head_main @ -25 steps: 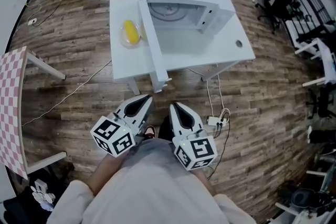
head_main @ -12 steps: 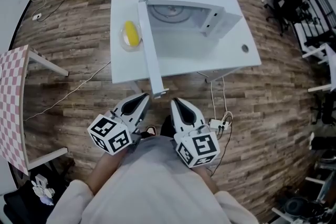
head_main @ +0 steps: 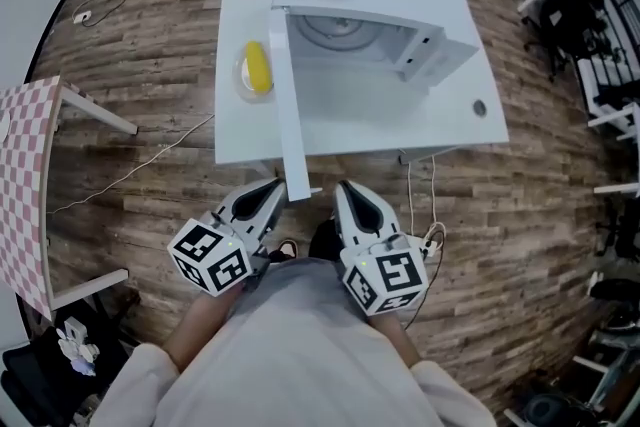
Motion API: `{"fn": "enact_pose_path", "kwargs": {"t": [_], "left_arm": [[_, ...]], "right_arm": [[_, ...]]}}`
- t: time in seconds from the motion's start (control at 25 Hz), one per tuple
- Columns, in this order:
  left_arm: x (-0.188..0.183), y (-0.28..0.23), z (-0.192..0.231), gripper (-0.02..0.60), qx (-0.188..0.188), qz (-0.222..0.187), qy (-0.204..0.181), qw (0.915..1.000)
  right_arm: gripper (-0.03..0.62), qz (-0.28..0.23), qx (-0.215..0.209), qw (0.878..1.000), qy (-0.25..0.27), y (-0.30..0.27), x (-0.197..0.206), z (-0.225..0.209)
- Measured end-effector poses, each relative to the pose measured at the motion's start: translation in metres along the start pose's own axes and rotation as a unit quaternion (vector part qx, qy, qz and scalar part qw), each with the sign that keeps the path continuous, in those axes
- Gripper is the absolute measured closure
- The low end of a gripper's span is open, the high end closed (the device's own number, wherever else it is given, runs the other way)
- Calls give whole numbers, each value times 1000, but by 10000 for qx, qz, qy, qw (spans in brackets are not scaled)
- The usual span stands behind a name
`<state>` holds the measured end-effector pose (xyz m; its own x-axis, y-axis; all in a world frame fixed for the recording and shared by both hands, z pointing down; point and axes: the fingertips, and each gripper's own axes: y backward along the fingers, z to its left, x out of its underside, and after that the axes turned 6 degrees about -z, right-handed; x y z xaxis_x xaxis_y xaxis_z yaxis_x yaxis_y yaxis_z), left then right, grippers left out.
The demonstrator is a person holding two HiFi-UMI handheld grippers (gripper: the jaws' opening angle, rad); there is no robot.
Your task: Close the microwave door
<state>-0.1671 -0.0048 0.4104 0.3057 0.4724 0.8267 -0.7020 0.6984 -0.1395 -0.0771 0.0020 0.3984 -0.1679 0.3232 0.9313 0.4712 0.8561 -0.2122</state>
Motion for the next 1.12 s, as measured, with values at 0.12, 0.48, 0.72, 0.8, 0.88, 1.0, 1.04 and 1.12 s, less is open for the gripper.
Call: {"fn": "enact_pose_path", "kwargs": {"t": [0.12, 0.48, 0.72, 0.8, 0.88, 1.0, 1.04, 1.12], "left_arm": [[-1, -5, 6, 568, -90, 22, 18, 10000], [0, -15, 17, 568, -346, 159, 59, 9993], [1, -26, 15, 568, -382, 209, 78, 9990], [2, -31, 14, 568, -370, 221, 94, 9990], [3, -37, 12, 568, -360, 234, 119, 9990], [6, -45, 8, 568, -320, 253, 124, 9991], [7, -48, 7, 568, -307, 257, 126, 9991], [8, -53, 5, 568, -301, 267, 131, 9991]], "right_arm": [[571, 41, -40, 10000, -29, -7, -3, -5], [571, 114, -30, 9997, -206, -17, -3, -30], [571, 92, -48, 9996, -265, -19, -9, -43], [571, 90, -57, 9996, -273, -20, -11, -47], [571, 96, -55, 9996, -273, -20, -13, -51], [571, 90, -38, 9995, -284, -20, -16, -59], [571, 86, -35, 9995, -288, -19, -16, -62], [571, 80, -38, 9995, -296, -18, -17, -66]]}}
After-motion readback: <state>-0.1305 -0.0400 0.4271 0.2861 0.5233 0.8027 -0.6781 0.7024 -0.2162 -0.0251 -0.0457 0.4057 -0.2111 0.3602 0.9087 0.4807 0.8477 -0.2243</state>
